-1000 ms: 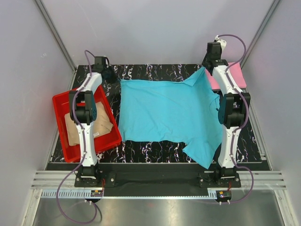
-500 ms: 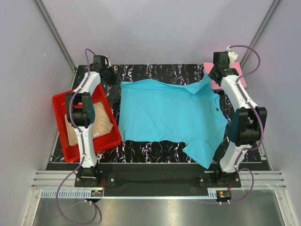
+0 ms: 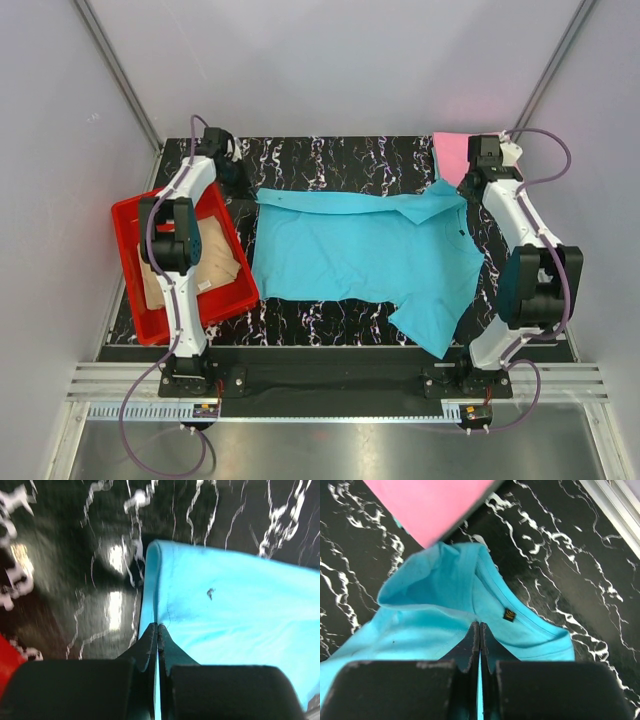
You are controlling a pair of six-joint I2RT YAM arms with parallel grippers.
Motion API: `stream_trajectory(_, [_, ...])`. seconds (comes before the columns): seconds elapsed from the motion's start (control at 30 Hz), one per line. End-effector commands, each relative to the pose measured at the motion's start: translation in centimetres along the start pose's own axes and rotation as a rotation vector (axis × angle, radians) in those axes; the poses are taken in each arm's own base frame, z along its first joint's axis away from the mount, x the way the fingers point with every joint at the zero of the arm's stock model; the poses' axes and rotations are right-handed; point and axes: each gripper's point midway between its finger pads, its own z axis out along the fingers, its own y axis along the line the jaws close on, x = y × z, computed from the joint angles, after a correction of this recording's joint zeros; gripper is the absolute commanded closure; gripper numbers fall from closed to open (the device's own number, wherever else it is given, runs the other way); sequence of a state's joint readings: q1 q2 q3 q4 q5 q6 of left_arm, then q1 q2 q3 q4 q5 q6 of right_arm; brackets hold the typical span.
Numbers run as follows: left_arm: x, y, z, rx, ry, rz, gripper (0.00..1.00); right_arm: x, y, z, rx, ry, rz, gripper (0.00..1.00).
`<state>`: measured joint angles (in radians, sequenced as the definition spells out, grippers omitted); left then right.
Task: Fold and stack the t-shirts
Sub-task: Fold the tshirt
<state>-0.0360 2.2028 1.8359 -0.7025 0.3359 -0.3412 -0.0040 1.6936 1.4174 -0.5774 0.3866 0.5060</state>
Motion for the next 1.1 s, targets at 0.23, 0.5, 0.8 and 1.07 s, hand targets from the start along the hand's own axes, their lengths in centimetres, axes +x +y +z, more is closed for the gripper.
stream_trajectory(0.23, [2.5,-0.6,-2.8,-0.081,0.034,0.079,1.00,4.4,-4.2,-0.9,0.039,0.093,0.075,1.00])
stream_trajectory(0.5, [4.5,1.1,-2.0,-0.180,0.076,0.073,1.00,6.0,-4.0,-0.6,0.008,0.145,0.099,1.00])
stream_trajectory(0.8, [3.0,1.0,-4.2,-0.237,0.007,0.055,1.00,3.9,-6.2,-1.2,0.039,0.110,0.134,1.00])
stream_trajectory(1.07, [5.5,0.3,-3.6,-0.199,0.079,0.048,1.00,4.1,-6.6,-1.3,0.037,0.121,0.130,1.00])
